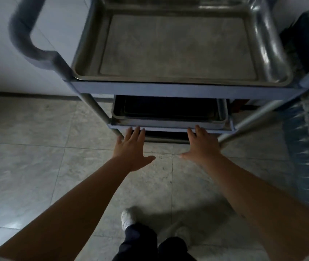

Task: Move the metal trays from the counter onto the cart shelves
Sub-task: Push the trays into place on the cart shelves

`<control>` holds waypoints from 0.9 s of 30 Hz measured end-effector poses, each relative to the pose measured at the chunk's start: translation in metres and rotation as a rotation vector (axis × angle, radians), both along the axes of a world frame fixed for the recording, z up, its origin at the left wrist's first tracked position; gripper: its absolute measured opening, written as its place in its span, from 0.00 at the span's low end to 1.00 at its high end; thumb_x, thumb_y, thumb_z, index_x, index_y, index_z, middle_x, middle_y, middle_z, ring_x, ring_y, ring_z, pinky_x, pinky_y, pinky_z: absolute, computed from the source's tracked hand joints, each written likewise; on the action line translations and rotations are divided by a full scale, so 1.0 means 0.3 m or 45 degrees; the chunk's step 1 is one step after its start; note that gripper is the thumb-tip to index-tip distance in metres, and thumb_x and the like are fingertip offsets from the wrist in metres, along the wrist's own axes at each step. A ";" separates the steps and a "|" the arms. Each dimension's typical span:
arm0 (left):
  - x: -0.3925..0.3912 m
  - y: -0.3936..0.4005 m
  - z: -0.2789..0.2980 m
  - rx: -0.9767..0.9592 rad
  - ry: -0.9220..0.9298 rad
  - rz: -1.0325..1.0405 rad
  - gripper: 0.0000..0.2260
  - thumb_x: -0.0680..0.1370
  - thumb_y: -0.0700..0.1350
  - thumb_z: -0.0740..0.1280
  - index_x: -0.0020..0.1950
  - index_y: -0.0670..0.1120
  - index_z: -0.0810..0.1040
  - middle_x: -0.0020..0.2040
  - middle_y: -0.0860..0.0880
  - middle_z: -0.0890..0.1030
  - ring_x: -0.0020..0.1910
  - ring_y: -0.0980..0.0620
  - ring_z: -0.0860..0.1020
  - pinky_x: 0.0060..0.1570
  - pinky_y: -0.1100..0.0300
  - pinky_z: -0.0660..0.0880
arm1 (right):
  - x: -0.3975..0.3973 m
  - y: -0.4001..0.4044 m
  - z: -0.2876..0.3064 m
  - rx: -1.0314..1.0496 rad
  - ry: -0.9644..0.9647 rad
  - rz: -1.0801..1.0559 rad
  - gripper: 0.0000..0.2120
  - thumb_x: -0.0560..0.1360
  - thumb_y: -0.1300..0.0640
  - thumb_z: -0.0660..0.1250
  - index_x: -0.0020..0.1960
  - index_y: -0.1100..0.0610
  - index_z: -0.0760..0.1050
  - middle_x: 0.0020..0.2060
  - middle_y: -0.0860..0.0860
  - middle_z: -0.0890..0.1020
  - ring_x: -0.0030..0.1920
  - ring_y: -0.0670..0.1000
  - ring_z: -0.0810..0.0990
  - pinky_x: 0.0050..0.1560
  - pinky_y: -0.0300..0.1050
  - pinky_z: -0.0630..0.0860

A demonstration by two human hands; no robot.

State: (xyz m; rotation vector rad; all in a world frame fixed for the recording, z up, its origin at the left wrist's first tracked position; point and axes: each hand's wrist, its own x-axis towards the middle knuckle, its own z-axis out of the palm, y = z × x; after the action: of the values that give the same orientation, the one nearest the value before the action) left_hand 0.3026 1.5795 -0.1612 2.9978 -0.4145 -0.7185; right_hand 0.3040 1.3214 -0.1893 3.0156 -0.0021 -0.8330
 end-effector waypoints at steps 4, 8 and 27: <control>0.141 -0.056 -0.211 -0.075 0.003 -0.022 0.51 0.72 0.73 0.62 0.81 0.50 0.38 0.83 0.50 0.42 0.81 0.46 0.42 0.76 0.40 0.49 | 0.115 -0.002 -0.192 0.017 -0.137 0.002 0.56 0.63 0.28 0.68 0.78 0.48 0.43 0.79 0.54 0.46 0.78 0.57 0.48 0.71 0.66 0.55; 0.313 -0.049 -0.446 -0.033 -0.115 -0.090 0.54 0.69 0.72 0.67 0.81 0.50 0.39 0.83 0.49 0.41 0.81 0.45 0.41 0.76 0.40 0.49 | 0.256 -0.036 -0.409 -0.008 -0.291 0.078 0.57 0.61 0.29 0.72 0.78 0.48 0.45 0.79 0.55 0.48 0.78 0.59 0.48 0.71 0.67 0.56; 0.561 -0.044 -0.882 -0.099 -0.845 -0.189 0.32 0.64 0.73 0.69 0.55 0.51 0.75 0.54 0.47 0.83 0.54 0.43 0.80 0.48 0.52 0.67 | 0.432 -0.092 -0.747 -0.014 -0.706 0.233 0.34 0.63 0.28 0.68 0.59 0.49 0.69 0.56 0.50 0.78 0.53 0.57 0.78 0.48 0.53 0.67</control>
State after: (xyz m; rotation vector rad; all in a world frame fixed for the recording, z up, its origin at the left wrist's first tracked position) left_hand 0.4711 1.5664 -0.4259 3.0724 -0.6615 0.3160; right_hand 0.4337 1.2940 -0.4134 3.0605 0.2556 0.0281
